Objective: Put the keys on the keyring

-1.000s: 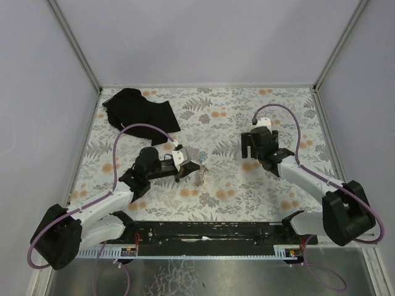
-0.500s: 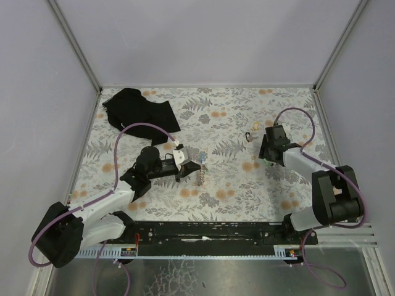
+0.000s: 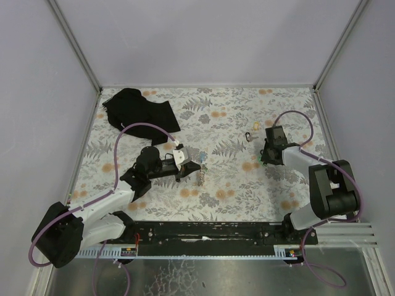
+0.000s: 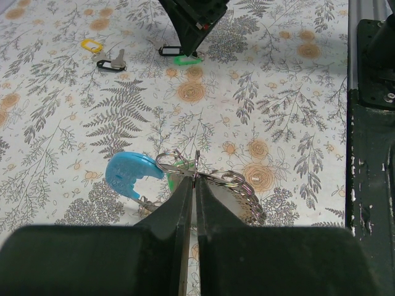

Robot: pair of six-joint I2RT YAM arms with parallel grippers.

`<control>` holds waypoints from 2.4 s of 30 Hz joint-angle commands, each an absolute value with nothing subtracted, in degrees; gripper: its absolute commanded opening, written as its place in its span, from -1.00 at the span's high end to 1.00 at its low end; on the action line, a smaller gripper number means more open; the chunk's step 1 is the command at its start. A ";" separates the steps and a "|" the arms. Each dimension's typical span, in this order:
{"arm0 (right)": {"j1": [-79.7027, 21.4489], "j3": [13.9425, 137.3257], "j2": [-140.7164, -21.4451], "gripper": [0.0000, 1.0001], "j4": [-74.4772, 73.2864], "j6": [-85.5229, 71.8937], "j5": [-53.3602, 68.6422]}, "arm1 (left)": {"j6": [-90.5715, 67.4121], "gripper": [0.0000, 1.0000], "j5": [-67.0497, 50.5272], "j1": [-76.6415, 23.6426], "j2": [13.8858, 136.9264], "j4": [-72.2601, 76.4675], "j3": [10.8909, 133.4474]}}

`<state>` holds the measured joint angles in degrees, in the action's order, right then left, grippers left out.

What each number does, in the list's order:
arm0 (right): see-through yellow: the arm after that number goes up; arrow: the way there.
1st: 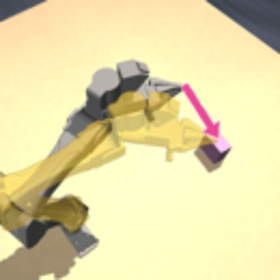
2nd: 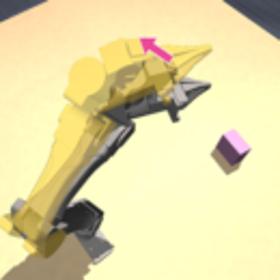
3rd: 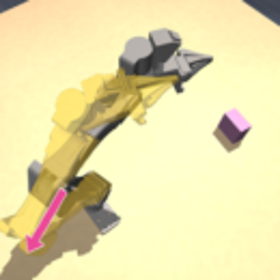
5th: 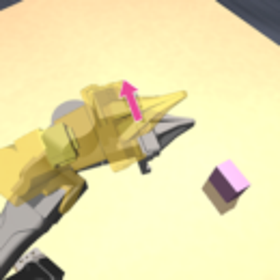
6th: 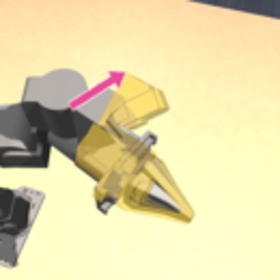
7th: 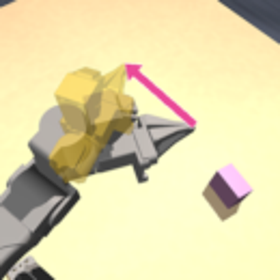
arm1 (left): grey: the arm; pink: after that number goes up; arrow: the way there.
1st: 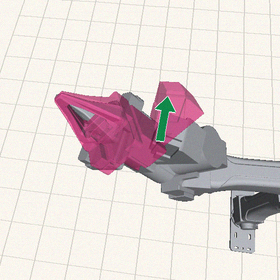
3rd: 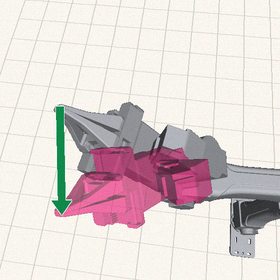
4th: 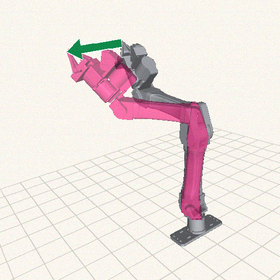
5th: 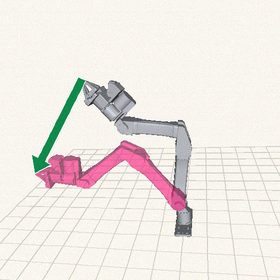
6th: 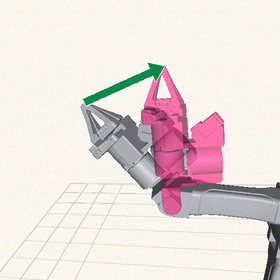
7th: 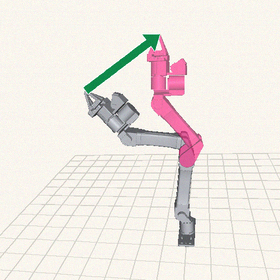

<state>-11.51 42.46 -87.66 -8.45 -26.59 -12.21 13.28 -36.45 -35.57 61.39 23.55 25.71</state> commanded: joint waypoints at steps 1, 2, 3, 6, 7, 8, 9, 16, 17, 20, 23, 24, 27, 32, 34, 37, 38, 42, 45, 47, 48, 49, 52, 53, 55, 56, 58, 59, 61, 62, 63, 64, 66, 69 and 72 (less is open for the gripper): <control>-12.59 40.04 -84.98 0.48 -11.17 -28.93 -4.52 | 12.63 1.00 -36.82 -35.60 61.56 26.51 27.34; -13.59 39.68 -84.31 0.50 -11.09 -29.18 -4.60 | 12.50 1.00 -36.90 -35.61 61.46 26.49 27.31; -14.97 39.54 -83.80 0.51 -11.27 -29.44 -5.11 | 12.45 1.00 -36.93 -35.60 61.39 26.58 27.27; -19.02 40.18 -83.94 0.51 -11.51 -31.42 -5.11 | 12.33 1.00 -36.81 -35.60 61.10 26.58 27.16; -20.16 40.46 -84.16 0.50 -11.17 -32.14 -5.07 | 12.31 1.00 -36.81 -35.60 61.14 26.55 27.04; -21.48 40.81 -84.46 0.50 -10.88 -32.78 -5.24 | 12.31 1.00 -36.71 -35.60 60.96 26.54 27.01; -22.66 41.31 -84.73 0.49 -10.86 -33.11 -5.35 | 12.36 1.00 -36.65 -35.60 60.87 26.44 26.94; -25.92 44.28 -81.21 0.30 -14.49 -31.98 -5.71 | 12.33 1.00 -35.89 -35.63 60.56 26.62 26.59; -25.99 44.45 -80.34 0.30 -15.24 -31.46 -5.83 | 12.25 1.00 -35.92 -35.62 60.71 26.74 26.61; -26.25 45.00 -78.20 0.29 -18.13 -28.82 -5.32 | 12.22 1.00 -36.02 -35.64 60.86 26.85 26.57; -26.34 44.73 -76.87 0.33 -20.34 -27.64 -5.66 | 12.20 1.00 -35.86 -35.60 60.77 26.81 26.59; -26.36 44.65 -76.86 0.35 -20.44 -27.58 -5.30 | 12.16 1.00 -35.87 -35.57 60.82 26.91 26.57; -26.41 44.54 -77.98 0.38 -20.06 -28.48 -3.21 | 12.18 1.00 -35.97 -35.64 61.09 27.07 26.62; -26.63 43.47 -79.32 0.49 -17.64 -30.11 -3.47 | 12.07 1.00 -36.02 -35.62 60.89 27.03 26.56; -26.76 43.51 -80.10 0.50 -17.05 -30.34 -2.94 | 12.07 1.00 -35.94 -35.60 60.76 26.99 26.55; -26.88 43.25 -81.15 0.49 -16.73 -30.74 -3.56 | 12.05 1.00 -36.03 -35.60 60.98 27.02 26.55; -26.89 43.18 -81.49 0.49 -16.68 -31.07 -3.83 | 12.12 1.00 -36.10 -35.60 60.99 27.06 26.61; -26.91 42.30 -81.95 0.46 -15.48 -32.24 -3.80 | 12.05 1.00 -36.12 -35.58 60.87 27.03 26.54; -27.04 42.27 -82.70 0.44 -15.42 -32.41 -3.92 | 11.99 1.00 -36.20 -35.62 60.95 26.99 26.66; -27.10 42.11 -83.06 0.45 -15.43 -32.34 -3.90 | 11.99 1.00 -36.31 -35.59 60.91 27.05 26.63; -27.13 42.04 -83.19 0.46 -15.43 -32.29 -3.95 | 12.03 1.00 -36.32 -35.60 60.81 26.95 26.68; -27.18 41.98 -83.25 0.47 -15.34 -32.26 -3.82 | 12.11 1.00 -36.29 -35.60 60.75 26.94 26.56; -27.34 41.82 -83.17 0.57 -15.41 -31.85 -3.71 | 12.05 1.00 -36.34 -35.64 60.66 26.90 26.59; -27.33 41.92 -83.07 0.63 -15.45 -31.64 -3.70 | 12.12 1.00 -36.31 -35.60 60.61 26.90 26.61; -27.42 42.08 -82.57 0.75 -15.98 -31.06 -3.76 | 12.05 1.00 -36.30 -35.59 60.61 26.89 26.54; -27.43 42.17 -82.08 0.82 -16.19 -30.71 -3.90 | 12.04 1.00 -36.22 -35.60 60.57 26.89 26.58; -27.43 42.51 -80.63 0.91 -16.75 -29.88 -4.37 | 12.10 1.00 -36.28 -35.60 60.54 26.90 26.50; -27.47 42.65 -79.85 0.94 -17.08 -29.22 -4.66 | 12.05 1.00 -36.22 -35.60 60.53 26.99 26.50; -27.43 43.00 -78.41 1.00 -17.74 -28.41 -5.08 | 12.08 1.00 -36.25 -35.60 60.60 27.06 26.55; -27.42 43.20 -77.93 1.00 -17.97 -28.02 -4.93 | 12.01 1.00 -36.35 -35.60 60.68 27.09 26.54; -27.43 43.29 -77.54 1.00 -17.78 -27.43 -4.30 | 11.96 1.00 -36.40 -35.61 60.74 27.14 26.54; -27.54 43.19 -77.30 1.00 -17.36 -26.66 -3.44 | 12.00 1.00 -36.39 -35.60 60.81 27.16 26.55; -27.51 42.70 -76.96 1.00 -15.95 -25.06 -1.94 | 12.04 1.00 -36.46 -35.55 60.78 27.12 26.61; -27.83 42.32 -76.72 1.00 -14.16 -22.06 0.35 | 12.10 1.00 -36.25 -35.62 60.69 27.06 26.61; -29.71 42.17 -75.18 1.00 -12.51 -16.93 2.22 | 12.11 1.00 -35.97 -35.62 60.62 27.27 26.39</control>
